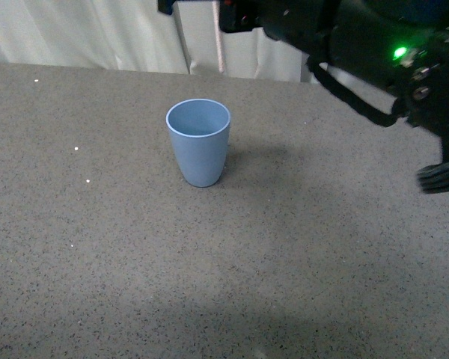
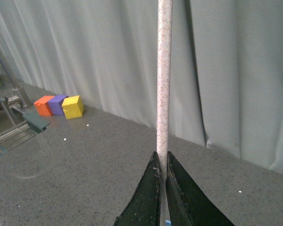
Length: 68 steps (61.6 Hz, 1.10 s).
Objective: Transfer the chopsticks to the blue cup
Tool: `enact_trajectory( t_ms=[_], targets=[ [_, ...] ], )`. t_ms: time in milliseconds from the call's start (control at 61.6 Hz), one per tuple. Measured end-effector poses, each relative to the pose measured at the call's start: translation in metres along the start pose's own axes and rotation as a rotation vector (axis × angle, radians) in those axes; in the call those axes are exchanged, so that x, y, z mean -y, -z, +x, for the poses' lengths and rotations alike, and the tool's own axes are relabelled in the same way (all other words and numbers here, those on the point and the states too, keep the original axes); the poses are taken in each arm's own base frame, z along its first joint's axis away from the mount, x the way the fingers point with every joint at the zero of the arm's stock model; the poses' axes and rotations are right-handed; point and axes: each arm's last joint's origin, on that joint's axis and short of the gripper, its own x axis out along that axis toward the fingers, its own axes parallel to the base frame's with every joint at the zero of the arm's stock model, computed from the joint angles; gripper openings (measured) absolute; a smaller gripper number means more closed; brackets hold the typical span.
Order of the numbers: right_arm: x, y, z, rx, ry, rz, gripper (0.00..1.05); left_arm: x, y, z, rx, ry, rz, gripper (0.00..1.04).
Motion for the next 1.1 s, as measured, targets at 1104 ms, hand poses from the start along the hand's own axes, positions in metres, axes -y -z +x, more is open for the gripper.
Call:
enact_trajectory(
  t_ms=[1104],
  targets=[
    [0.014, 0.08, 0.041, -0.108, 0.013, -0.02, 0.01, 0.0, 0.0, 0.0, 0.0, 0.0, 0.0, 0.98]
  ],
)
